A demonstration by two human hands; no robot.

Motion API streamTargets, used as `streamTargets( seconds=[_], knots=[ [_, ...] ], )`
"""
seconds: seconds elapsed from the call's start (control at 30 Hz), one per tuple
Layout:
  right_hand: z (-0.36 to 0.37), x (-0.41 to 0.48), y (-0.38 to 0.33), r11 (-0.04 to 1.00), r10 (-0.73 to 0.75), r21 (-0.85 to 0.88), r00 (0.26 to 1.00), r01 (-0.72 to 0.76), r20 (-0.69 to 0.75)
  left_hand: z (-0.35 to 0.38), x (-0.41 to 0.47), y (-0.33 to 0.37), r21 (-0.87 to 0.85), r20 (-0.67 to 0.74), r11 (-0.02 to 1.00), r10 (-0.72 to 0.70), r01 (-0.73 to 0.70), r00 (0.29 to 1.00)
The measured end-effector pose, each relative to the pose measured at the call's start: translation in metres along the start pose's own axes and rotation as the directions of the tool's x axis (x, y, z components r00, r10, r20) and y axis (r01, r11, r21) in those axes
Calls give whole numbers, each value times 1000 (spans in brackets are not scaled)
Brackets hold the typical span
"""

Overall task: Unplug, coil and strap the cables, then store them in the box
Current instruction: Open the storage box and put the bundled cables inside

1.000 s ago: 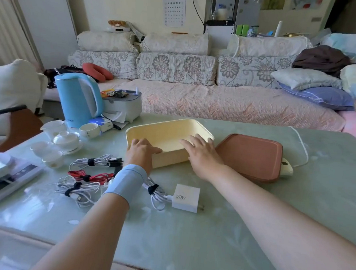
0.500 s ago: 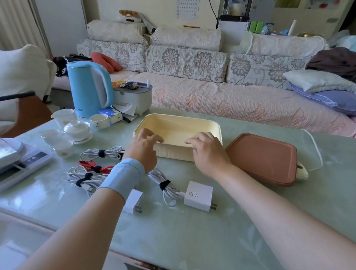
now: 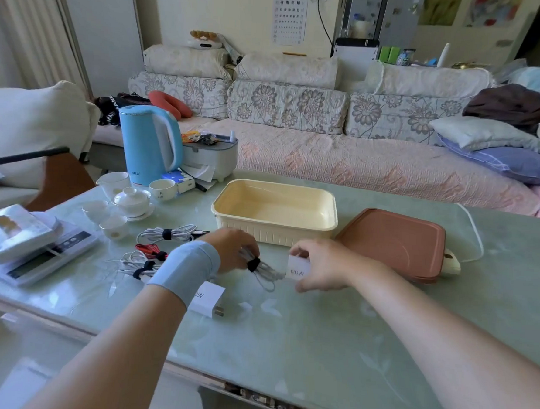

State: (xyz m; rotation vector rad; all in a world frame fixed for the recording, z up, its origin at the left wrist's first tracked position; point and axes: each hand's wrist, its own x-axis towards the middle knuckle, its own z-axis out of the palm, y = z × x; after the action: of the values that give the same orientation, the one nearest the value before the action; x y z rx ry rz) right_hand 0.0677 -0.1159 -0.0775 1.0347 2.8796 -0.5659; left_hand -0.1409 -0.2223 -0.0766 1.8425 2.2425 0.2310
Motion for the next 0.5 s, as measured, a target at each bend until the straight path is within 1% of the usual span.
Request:
streamTargets(
  seconds=[0.03, 0.07, 0.1, 0.17, 0.23, 0.3, 0.33, 0.4, 0.5],
  knots=[
    [-5, 3, 2, 999, -13, 43, 998, 16, -67, -7, 1, -3, -31, -59, 999, 7, -9, 998],
    [-12, 7, 3, 995, -30, 86, 989, 43, -146, -13, 2, -7, -64, -149, 997, 22, -32, 989],
    [-18, 13, 4, 989, -42, 128, 972, 74, -231, -20, 4, -10, -74, -272, 995, 50, -73, 961],
    [-29, 27, 5, 975, -42, 187, 923, 122, -382, -29, 11, -14, -19, -504, 991, 106, -134, 857],
    [-36, 45, 7, 970, -37, 194, 882, 144, -471, -32, 26, -15, 19, -640, 992, 106, -123, 761],
    [-38, 63, 10, 972, -46, 178, 863, 156, -503, -32, 44, -14, 11, -705, 996, 74, -94, 705],
    [-38, 71, 11, 974, -59, 159, 857, 162, -512, -31, 53, -15, 3, -717, 996, 64, -89, 694],
    [-35, 83, 16, 980, -63, 131, 859, 150, -508, -25, 72, -20, -16, -700, 997, 45, -78, 713],
    [-24, 103, 26, 985, -17, 149, 897, 92, -441, -7, 96, -28, -131, -619, 991, -51, -39, 784]
  ],
)
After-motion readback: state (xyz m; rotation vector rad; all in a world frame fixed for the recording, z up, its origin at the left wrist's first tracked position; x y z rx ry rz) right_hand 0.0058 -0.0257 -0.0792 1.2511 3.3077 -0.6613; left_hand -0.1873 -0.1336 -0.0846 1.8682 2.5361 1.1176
